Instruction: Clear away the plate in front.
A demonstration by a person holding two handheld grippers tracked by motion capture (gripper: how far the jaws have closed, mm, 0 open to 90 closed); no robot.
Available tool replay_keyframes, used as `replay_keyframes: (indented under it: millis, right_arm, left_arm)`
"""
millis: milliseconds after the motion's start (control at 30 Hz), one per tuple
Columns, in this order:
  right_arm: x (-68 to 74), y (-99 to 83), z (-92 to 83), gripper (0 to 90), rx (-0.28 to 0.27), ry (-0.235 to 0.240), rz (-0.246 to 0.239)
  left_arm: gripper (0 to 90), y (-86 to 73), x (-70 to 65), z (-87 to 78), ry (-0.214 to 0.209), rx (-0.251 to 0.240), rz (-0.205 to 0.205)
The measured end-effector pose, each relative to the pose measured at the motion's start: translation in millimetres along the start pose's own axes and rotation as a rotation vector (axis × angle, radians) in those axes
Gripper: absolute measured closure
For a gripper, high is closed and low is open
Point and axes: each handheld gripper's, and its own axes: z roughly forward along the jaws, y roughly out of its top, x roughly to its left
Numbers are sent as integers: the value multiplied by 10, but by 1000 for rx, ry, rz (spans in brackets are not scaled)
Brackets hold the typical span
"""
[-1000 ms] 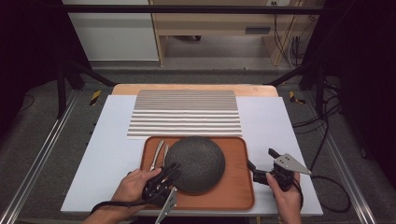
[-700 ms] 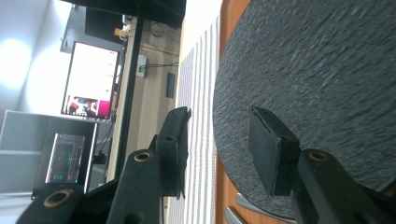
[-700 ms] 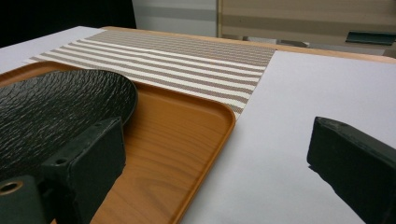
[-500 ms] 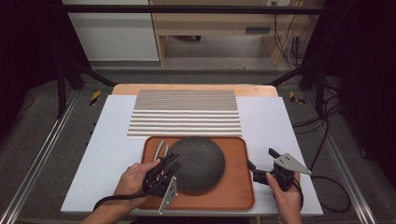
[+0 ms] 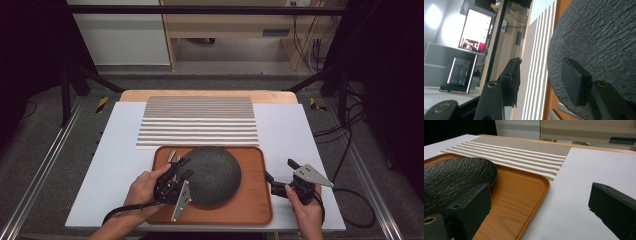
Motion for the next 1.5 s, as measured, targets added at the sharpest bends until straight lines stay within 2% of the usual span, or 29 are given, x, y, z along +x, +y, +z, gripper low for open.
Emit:
replay_keyframes:
  millis: [333,533,800,967,1133,1233,1367,1500]
  right_arm:
    - [1,0,3,46,1,0,-4]
    - [3,0,5,46,2,0,-2]
    - [2,-1,6,46,2,1,-3]
    - [3,-2,8,46,4,1,-3]
    - [0,-4,8,46,3,0,-1]
    - [-1,-4,7,46,3,1,0]
    - [-1,-5,7,45,4,1,-1]
    - [-7,-5,5,45,4,1,0]
  left_arm:
    - [468,-72,46,51,-12,42,-69]
    - [451,-85,90,67,-2,51,-103]
    - [421,-61,122,87,25,65,-110]
    - [386,-30,129,117,40,71,-130]
    - [352,0,124,150,45,80,-144]
    - [312,4,113,194,34,111,-162]
    - [262,2,101,240,23,123,-173]
    - [211,13,84,275,33,132,-175]
